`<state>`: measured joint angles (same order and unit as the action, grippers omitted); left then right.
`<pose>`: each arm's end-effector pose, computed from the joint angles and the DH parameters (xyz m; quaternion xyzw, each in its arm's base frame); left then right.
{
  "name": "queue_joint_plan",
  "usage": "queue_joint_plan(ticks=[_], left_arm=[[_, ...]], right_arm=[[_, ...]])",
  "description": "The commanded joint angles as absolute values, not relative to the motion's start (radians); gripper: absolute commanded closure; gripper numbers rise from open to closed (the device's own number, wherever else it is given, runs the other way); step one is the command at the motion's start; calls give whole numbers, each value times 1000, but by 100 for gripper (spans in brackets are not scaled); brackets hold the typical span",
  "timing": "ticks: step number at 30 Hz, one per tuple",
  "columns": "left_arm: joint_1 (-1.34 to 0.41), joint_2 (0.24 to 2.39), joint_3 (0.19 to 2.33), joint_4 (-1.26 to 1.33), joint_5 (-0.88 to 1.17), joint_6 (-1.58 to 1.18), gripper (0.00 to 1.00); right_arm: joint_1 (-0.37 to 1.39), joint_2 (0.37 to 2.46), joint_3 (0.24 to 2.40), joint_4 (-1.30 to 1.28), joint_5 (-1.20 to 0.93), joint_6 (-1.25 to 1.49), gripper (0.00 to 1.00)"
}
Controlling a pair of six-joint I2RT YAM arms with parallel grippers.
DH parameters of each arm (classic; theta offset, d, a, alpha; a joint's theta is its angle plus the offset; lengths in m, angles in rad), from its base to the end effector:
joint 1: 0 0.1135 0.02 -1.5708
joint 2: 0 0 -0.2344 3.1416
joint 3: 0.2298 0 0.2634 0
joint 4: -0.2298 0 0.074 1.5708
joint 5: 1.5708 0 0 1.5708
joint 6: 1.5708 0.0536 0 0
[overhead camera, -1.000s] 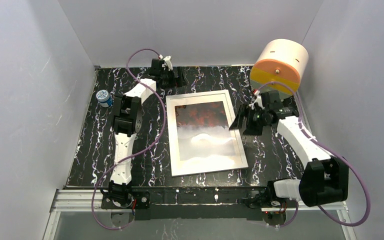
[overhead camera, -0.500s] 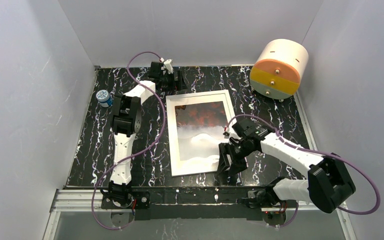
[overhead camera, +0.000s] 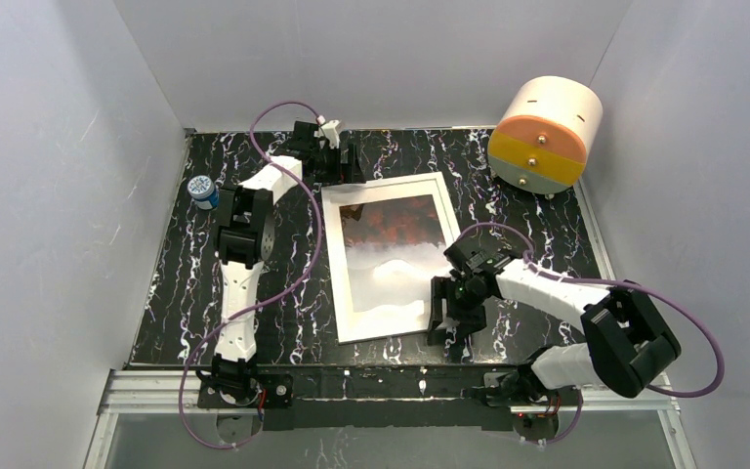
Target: Put the photo into the frame
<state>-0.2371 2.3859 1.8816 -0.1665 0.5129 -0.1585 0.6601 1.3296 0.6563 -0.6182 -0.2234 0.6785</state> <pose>0.5174 -0.1521 0.1278 0.1445 0.8660 -0.3066 0.3677 0.1797 0.1545 0.1067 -0.0065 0.9842 0.1724 0.0400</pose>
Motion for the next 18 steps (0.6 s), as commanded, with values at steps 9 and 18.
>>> queue_joint_plan(ticks=[9, 18], left_arm=[[-199, 2294, 1730, -535, 418, -73, 11], [-163, 2137, 1577, -684, 261, -61, 20]], right_arm=[[564, 1412, 702, -437, 91, 715, 21], [399, 1601, 822, -293, -85, 585, 23]])
